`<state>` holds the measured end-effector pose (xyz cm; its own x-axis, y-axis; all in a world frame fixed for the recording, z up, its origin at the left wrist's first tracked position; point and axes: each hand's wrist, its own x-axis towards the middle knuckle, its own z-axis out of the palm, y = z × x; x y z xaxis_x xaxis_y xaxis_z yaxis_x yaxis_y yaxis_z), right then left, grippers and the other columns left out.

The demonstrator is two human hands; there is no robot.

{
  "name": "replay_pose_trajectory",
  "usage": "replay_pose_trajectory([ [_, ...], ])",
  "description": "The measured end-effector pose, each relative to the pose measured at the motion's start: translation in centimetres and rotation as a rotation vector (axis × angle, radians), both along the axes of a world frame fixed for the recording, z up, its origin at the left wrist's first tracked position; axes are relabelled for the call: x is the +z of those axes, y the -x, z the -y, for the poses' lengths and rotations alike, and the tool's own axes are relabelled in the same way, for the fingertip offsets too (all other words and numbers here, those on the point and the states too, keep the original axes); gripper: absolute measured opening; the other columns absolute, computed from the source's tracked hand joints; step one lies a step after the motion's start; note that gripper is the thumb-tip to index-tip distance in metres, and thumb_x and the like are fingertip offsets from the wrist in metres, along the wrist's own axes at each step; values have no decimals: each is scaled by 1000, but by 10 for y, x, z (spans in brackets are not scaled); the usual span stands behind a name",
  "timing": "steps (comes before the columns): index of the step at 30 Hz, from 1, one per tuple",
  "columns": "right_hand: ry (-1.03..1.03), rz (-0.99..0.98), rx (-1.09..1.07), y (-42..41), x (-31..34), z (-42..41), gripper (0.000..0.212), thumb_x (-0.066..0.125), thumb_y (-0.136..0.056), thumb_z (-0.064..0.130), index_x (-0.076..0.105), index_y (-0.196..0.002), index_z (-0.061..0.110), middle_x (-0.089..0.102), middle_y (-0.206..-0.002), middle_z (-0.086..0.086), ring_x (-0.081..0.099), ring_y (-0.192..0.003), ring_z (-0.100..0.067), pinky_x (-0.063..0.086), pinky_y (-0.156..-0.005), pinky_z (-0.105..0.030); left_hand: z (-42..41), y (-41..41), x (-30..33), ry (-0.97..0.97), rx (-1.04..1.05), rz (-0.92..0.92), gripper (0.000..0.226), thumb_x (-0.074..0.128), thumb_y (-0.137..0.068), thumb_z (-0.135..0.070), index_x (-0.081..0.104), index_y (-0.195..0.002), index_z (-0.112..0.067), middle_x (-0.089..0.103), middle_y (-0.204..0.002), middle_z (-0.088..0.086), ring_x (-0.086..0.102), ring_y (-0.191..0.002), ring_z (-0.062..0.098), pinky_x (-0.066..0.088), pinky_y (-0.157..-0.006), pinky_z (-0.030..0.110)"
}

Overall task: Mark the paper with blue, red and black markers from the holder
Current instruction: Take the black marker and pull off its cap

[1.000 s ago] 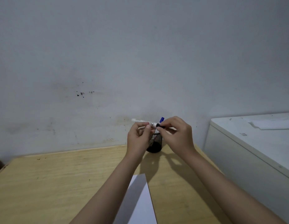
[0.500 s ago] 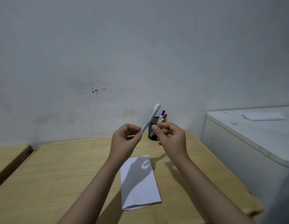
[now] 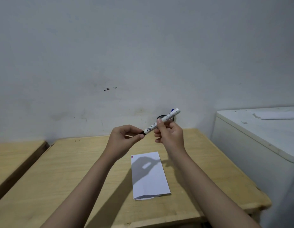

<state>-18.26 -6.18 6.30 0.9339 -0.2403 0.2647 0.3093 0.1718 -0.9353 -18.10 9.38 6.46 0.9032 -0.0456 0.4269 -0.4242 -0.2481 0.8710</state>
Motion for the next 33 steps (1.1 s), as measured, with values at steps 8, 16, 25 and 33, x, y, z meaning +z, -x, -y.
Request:
replay_pose_trajectory([
  [8, 28, -6, 77, -1, 2, -13, 22, 66, -87, 28, 63, -77, 9, 61, -61, -2, 57, -50, -9, 51, -52, -26, -5, 4, -1, 34, 17, 49, 15, 79, -68, -7, 72, -80, -14, 74, -75, -6, 67, -71, 7, 54, -64, 19],
  [16, -9, 23, 64, -8, -6, -16, 24, 64, -88, 23, 60, -69, 10, 56, -56, -3, 52, -43, -9, 49, -54, -29, -1, -1, -11, 35, 53, 78, 15, 76, -72, -6, 73, -74, -20, 74, -70, -6, 66, -69, 10, 51, -71, 25],
  [25, -63, 88, -25, -29, -19, 5, 14, 62, -90, 16, 59, -77, 13, 55, -61, -1, 52, -49, -6, 51, -52, -23, -23, -38, -45, 137, -23, -150, 7, 70, -77, -1, 73, -82, -5, 73, -73, -1, 65, -67, 4, 51, -66, 13],
  [33, 11, 23, -73, -43, -48, 14, 14, 65, -88, 16, 62, -74, 11, 58, -51, 6, 52, -46, -4, 48, -51, -25, -11, -91, -73, -205, 70, -323, 20, 58, -84, -4, 72, -93, -15, 72, -77, 3, 64, -74, 10, 44, -55, 11],
])
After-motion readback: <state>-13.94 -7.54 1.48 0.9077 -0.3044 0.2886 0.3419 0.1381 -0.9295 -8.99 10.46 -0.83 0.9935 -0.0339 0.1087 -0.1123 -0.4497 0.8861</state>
